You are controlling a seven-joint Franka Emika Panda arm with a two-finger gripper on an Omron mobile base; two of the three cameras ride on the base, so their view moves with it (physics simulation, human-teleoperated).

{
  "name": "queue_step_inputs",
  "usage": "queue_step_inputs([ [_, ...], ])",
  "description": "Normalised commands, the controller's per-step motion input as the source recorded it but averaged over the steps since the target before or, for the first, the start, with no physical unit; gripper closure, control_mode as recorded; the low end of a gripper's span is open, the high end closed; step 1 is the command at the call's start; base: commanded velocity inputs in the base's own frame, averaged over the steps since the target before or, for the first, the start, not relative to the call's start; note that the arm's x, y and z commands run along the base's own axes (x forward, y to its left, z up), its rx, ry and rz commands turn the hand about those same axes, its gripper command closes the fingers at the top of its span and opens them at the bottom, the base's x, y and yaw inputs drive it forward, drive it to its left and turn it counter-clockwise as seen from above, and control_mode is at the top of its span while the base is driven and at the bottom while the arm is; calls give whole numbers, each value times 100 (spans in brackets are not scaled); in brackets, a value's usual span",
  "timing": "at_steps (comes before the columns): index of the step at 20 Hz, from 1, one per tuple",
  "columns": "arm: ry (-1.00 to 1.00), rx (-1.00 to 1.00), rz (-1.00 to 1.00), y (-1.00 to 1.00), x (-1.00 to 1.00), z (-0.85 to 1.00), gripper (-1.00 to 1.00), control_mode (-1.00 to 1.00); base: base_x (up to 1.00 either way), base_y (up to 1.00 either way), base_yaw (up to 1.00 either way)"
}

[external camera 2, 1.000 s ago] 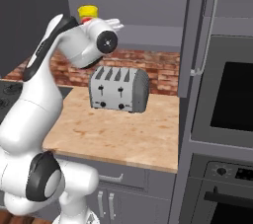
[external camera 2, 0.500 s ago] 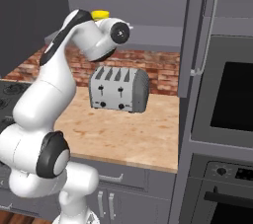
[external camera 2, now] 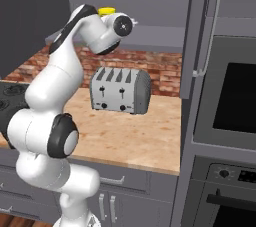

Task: Move the cup from next to the sink to the open cabinet. Then, move the bowl with the broccoli to the fridge to clear the area for faucet cleaning.

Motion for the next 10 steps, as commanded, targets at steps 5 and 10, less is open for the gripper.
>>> queue_step_inputs([
  [5,-6,-5,-6,0,27,-33,100,-100,0,0,0],
  [10,-5,-3,-6,0,32,-30,100,-100,0,0,0],
])
